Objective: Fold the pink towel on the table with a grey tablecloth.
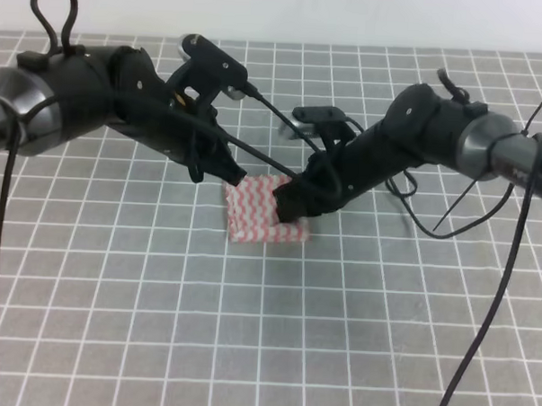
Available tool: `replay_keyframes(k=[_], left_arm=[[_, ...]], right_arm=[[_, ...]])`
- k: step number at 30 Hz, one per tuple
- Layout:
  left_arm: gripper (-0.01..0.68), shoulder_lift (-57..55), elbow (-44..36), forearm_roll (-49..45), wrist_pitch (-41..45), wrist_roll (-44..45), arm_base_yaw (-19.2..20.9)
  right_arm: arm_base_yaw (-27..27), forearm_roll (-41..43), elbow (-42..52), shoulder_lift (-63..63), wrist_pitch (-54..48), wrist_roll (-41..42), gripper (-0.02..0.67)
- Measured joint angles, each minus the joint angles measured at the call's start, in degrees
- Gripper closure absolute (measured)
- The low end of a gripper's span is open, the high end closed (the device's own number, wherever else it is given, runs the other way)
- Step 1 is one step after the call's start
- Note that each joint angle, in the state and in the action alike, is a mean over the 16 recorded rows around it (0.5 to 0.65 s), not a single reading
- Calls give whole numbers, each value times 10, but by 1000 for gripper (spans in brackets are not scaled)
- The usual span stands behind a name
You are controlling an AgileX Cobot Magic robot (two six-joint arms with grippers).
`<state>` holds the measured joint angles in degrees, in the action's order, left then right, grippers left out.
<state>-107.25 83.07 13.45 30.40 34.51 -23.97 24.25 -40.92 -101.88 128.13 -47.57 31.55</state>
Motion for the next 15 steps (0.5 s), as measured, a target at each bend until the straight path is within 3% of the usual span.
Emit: replay_keyframes(k=[9, 15], left_arm=[[672, 48, -5, -2, 21, -18, 0], [672, 138, -44, -2, 28, -49, 0]], right_arm=[[-5, -2, 11, -93, 2, -3, 666], [-8, -7, 70, -198, 30, -2, 666]])
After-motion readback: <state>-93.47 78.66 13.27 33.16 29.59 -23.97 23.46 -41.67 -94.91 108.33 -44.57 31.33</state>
